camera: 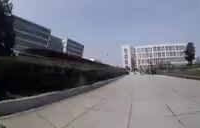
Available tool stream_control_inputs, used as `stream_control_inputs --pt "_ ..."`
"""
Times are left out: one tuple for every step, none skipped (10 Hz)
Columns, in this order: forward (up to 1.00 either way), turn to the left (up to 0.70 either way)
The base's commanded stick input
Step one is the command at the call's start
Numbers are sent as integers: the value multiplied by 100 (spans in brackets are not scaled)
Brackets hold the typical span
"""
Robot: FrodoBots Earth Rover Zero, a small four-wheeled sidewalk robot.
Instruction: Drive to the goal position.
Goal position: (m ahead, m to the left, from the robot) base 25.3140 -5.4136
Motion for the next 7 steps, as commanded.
stream_control_inputs --pt "85 0" --pt "85 0" --pt "85 0" --pt "85 0" --pt "85 0" --pt "85 0" --pt "85 0"
